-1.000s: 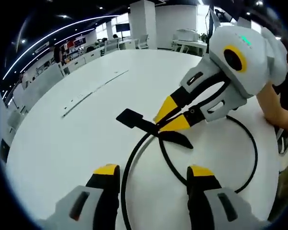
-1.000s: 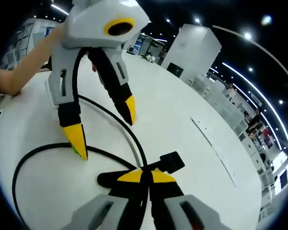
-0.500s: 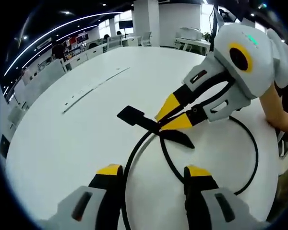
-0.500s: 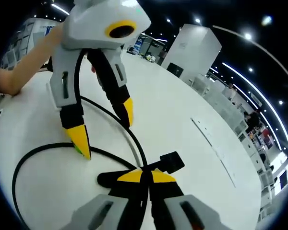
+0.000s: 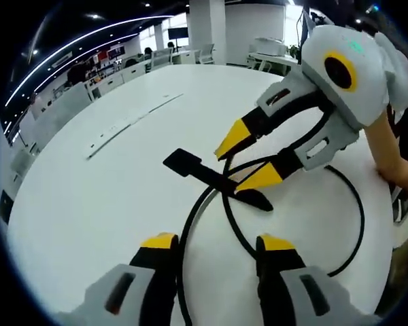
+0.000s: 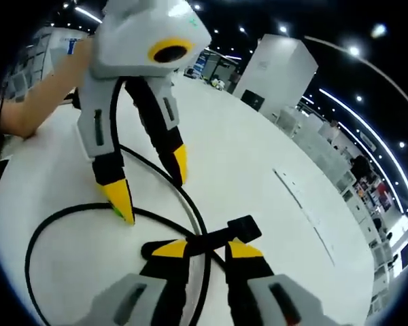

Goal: Find the charging cable on the desk, coil it up and secure with Velcro.

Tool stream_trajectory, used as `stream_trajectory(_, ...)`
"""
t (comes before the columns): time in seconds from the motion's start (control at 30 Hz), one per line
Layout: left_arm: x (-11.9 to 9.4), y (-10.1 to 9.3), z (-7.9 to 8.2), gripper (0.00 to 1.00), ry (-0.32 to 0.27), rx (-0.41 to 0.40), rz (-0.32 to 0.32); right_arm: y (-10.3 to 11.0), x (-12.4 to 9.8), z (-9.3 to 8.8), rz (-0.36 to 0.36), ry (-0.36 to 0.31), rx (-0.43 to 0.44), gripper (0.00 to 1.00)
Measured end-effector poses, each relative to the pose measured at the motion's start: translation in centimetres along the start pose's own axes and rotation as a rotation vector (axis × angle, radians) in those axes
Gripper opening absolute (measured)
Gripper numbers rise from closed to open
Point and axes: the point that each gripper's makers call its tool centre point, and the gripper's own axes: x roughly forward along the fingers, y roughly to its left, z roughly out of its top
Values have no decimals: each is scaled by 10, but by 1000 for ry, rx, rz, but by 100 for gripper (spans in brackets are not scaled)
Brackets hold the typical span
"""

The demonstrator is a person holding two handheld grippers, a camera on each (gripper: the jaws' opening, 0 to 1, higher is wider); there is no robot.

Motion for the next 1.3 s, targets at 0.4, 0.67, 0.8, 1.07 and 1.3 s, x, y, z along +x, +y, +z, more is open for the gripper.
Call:
stream_trajectory(0.4,-2,-3,-3,38,27,7,6,-44,-61,-12,-51,-75,112,27)
stream_trajectory(0.67,-3,-6,-2,32,46,26,10,-29,-69,-33,77,-27,223,58)
stream_trajectory(0.8,-4,-9,-3,28,56,25,8,-13,-68,-46,157,37,177,75)
stream_trajectory(1.07,-6,-10,-5,19,67,60,3,-11,-63,-59,172,84,211,74)
stream_trajectory(1.3,-3,1,-4,10,71,-9,58,-9,-61,-72,173,139,254,69)
